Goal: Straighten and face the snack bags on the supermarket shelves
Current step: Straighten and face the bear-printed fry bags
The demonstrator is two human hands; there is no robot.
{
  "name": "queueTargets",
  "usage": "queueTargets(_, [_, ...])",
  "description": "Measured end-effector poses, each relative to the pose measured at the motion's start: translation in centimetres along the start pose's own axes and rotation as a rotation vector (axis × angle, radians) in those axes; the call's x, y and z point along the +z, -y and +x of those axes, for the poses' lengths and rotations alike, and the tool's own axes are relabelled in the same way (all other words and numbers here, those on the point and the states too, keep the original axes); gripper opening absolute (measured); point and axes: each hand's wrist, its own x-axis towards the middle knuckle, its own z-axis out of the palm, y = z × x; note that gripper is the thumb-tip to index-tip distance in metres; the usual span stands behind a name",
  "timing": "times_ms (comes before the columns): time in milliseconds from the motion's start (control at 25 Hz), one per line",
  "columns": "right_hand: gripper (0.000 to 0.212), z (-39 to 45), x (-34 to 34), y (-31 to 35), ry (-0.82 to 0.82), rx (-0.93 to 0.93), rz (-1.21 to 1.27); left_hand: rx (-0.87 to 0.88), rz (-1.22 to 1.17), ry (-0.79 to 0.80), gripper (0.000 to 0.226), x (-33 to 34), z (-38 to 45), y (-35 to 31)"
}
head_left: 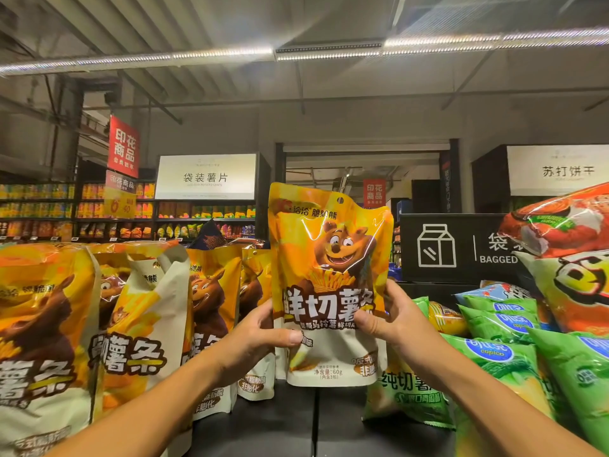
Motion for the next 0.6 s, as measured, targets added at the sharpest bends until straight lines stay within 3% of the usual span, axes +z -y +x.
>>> queueTargets(400, [0.075,-0.06,0.07,0.20,-0.006,-0.015,-0.004,-0.013,-0.050,0.009,0.079,-0.20,0.11,0.16])
queueTargets(600, [0.090,-0.12,0.27,0.54,-0.043,0.008,-0.024,-0.052,-0.119,0.033,0.082,-0.08,0.14,0.10])
